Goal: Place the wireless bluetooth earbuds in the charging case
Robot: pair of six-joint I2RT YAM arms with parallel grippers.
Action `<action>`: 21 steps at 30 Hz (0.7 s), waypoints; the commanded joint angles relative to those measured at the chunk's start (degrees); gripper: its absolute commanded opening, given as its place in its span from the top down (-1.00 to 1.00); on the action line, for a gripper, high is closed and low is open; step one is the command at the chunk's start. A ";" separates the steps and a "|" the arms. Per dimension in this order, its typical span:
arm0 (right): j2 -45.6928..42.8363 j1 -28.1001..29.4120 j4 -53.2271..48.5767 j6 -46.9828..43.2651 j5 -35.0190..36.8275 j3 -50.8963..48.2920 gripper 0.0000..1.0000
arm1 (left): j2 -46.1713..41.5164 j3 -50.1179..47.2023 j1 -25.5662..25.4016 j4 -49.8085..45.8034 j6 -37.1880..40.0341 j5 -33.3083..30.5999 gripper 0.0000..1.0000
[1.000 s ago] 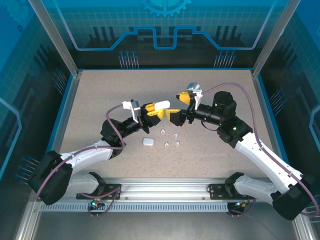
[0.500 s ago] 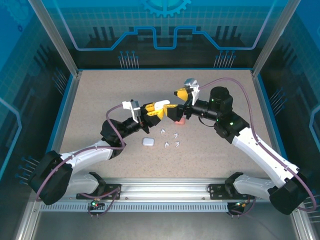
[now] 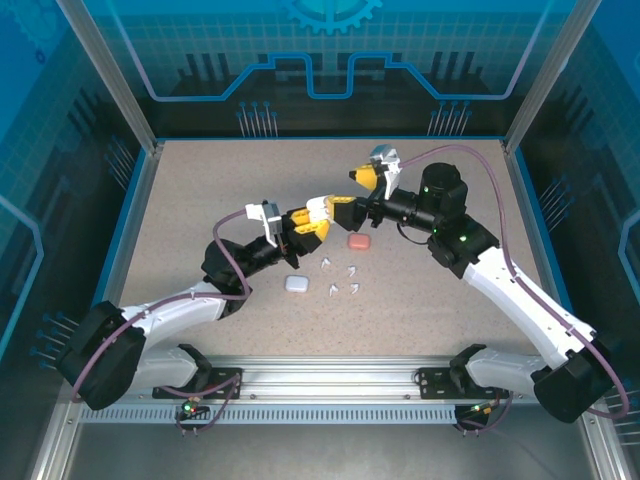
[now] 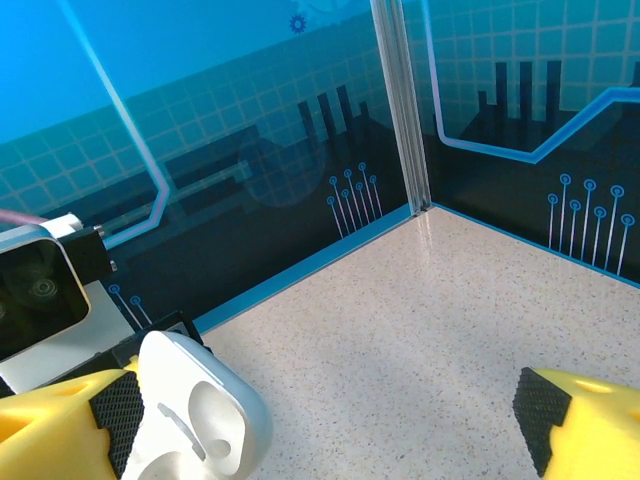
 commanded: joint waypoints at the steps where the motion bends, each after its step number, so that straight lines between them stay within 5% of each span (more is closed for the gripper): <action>1: -2.71 -0.66 -0.89 1.17 -0.97 2.24 -0.98 | -1.16 -0.77 -0.47 0.77 1.58 0.04 0.92; 14: -6.94 -1.49 -28.09 6.76 19.88 1.89 -0.87 | -11.61 -3.67 -0.54 -11.01 9.23 -1.63 0.92; 21: -1.04 -1.63 -30.70 11.12 19.81 -3.84 -0.71 | -18.75 -4.26 -0.46 -17.78 12.00 -3.27 0.92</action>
